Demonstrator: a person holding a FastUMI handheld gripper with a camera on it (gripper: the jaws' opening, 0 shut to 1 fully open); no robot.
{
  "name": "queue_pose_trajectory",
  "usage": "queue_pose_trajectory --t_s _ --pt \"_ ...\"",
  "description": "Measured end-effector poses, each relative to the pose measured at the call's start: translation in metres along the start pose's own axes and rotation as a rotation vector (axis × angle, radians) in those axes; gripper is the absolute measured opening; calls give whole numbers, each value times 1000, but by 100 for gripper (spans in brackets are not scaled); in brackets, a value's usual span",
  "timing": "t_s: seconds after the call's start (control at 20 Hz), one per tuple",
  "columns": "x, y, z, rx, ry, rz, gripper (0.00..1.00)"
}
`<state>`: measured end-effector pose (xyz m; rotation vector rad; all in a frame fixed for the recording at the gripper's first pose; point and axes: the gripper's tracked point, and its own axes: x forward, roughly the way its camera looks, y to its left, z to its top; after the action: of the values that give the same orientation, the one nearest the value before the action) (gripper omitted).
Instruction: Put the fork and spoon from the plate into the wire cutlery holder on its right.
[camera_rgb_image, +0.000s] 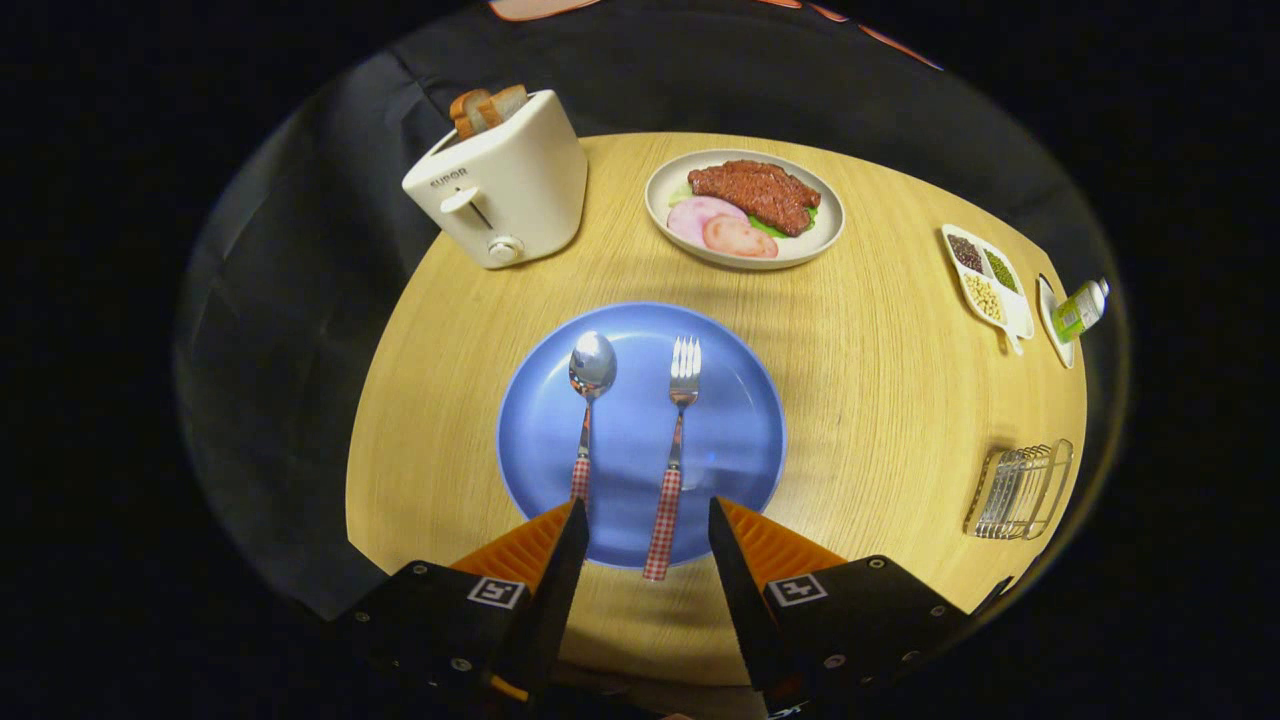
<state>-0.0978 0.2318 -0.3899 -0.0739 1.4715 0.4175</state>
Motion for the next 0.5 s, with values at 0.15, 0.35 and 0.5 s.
queue_pose_trajectory --t_s 0.15,0.35,0.5 --pt "12 -5 -9 10 60 -61 61" --pt "23 -1 -22 32 149 -69 44" --pt "34 -6 -23 21 161 -102 42"
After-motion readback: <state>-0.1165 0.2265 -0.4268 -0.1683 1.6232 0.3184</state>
